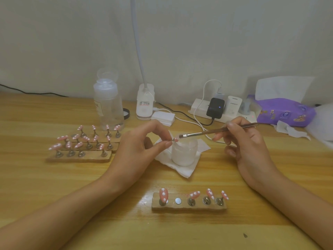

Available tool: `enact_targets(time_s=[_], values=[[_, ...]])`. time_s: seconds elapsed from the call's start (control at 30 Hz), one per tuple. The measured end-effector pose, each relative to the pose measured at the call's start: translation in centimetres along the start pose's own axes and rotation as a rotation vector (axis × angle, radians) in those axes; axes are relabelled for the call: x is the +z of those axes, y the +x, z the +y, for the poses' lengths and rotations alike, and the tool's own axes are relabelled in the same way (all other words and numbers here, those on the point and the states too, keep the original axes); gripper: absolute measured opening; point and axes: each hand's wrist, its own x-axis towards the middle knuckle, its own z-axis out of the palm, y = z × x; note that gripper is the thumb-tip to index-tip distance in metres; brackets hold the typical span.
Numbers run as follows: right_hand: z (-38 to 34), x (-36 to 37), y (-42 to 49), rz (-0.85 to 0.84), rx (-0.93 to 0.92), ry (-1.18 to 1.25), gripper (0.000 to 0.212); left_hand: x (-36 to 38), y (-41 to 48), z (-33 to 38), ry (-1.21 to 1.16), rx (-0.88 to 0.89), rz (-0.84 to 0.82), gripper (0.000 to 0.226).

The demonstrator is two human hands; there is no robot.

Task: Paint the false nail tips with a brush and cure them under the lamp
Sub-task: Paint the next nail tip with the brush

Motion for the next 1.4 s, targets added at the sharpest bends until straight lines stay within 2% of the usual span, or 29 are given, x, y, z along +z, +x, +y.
enact_targets(time_s=[0.17,0.3,0.43,0.57,0.7,0.83,0.97,1.1,1.23,1.4], values=[[-0.18,0.21,-0.14,-0.061,-0.012,0.007,0.018,0.04,-0.08,-0.1,0.04,0.011,0.011,0.01],[-0.09,-0.02,0.04,0.003,0.019,0.037,0.022,0.04,-0.08,-0.14,0.088,0.029,0.019,0.013],[-0.12,0.2,-0.12,-0.073,-0.008,0.019,0.017,0.05,-0.07,-0.26,0.079,0.031,0.019,0.015],[-0.02,0.01,0.06,-0.015,-0.003,0.024,0.023,0.1,-0.06,-0.23,0.074,0.032,0.016,0.014],[-0.06,0.15,-0.07,-0.071,-0.03,-0.011,0.018,0.08,-0.07,-0.25,0.053,0.036,0.011,0.014],[0.02,-0.04,0.02,-0.009,-0.006,0.02,0.021,0.14,-0.05,-0.24,0.048,0.03,0.013,0.016],[-0.14,0.24,-0.18,-0.09,-0.024,0.005,0.019,0.15,-0.06,-0.18,0.035,0.026,0.014,0.017],[-0.15,0.04,0.0,-0.043,0.005,0.033,0.019,0.1,-0.1,-0.08,0.04,0.018,0.01,0.015],[-0.15,0.17,-0.16,-0.093,-0.006,0.021,0.018,0.11,-0.08,-0.02,0.007,0.012,0.006,0.013],[-0.21,-0.01,-0.02,-0.058,0.012,0.062,0.019,0.08,-0.06,-0.02,0.028,0.016,0.01,0.011]])
